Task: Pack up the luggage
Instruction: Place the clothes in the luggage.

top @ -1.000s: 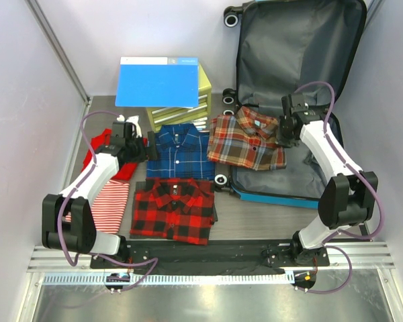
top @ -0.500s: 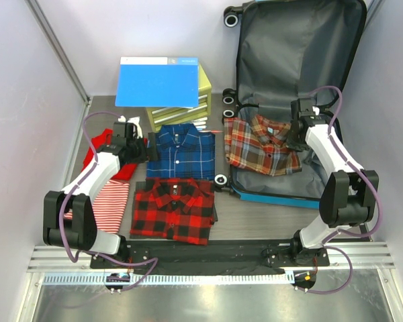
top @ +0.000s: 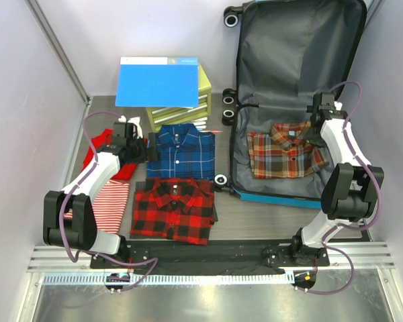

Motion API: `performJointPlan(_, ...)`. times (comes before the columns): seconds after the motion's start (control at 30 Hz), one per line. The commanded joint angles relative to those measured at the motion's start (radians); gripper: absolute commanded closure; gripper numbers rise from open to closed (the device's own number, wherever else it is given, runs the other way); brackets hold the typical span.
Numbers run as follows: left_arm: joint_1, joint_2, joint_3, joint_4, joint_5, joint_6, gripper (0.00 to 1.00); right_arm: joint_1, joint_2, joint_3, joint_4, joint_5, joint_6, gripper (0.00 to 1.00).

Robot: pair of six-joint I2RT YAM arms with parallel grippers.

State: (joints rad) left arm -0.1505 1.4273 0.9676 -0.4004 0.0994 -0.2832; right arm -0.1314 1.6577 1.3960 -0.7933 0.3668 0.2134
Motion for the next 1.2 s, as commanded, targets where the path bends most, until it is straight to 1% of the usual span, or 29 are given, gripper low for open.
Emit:
performJointPlan(0.0, -0.004, -0.001, 0.016, 0.028, 0.016, 0.009, 0.0, -0.025, 0.013, 0.095, 0.032, 0.07, -0.046, 0.99)
performJointPlan(0.2, -0.004, -0.005, 0.0, 0.037, 0.016, -0.001, 0.0, -0.068, 0.03, 0.123, 0.025, 0.08, -0.029, 0.99)
performJointPlan(0.53, -0.003, -0.007, 0.005, 0.04, 0.014, 0.001, 0.0, -0.094, 0.07, 0.041, 0.025, 0.077, 0.014, 0.99)
performJointPlan(0.7, -0.003, -0.005, 0.011, 0.037, 0.028, -0.002, 0.0, -0.097, 0.077, 0.028, 0.023, 0.064, 0.021, 0.99)
performJointPlan(0.73, -0.004, -0.005, 0.013, 0.034, 0.028, -0.004, 0.0, -0.097, 0.074, 0.041, 0.008, 0.063, 0.021, 0.96)
performJointPlan(0.77, -0.003, -0.005, 0.014, 0.029, 0.025, -0.004, 0.0, -0.097, 0.062, 0.049, 0.002, 0.052, 0.023, 0.8)
performJointPlan(0.8, -0.003, -0.005, 0.019, 0.028, 0.023, -0.005, 0.0, -0.097, 0.056, 0.06, -0.006, 0.05, 0.021, 0.68)
performJointPlan(0.83, -0.003, -0.007, 0.02, 0.028, 0.023, -0.004, 0.0, -0.097, 0.05, 0.092, -0.029, 0.049, 0.023, 0.48)
performJointPlan(0.93, -0.003, -0.004, 0.029, 0.025, 0.031, -0.004, 0.0, -0.097, 0.019, 0.174, -0.084, 0.041, 0.018, 0.24)
performJointPlan(1.03, -0.003, 0.001, 0.039, 0.026, 0.036, -0.008, 0.0, -0.096, -0.018, 0.242, -0.124, 0.021, 0.012, 0.17)
performJointPlan(1.1, -0.003, 0.001, 0.048, 0.025, 0.037, -0.016, 0.0, -0.094, -0.044, 0.256, -0.126, -0.002, 0.004, 0.17)
performJointPlan(1.17, -0.004, -0.001, 0.054, 0.023, 0.026, -0.027, 0.0, -0.09, -0.085, 0.252, -0.116, -0.069, -0.005, 0.17)
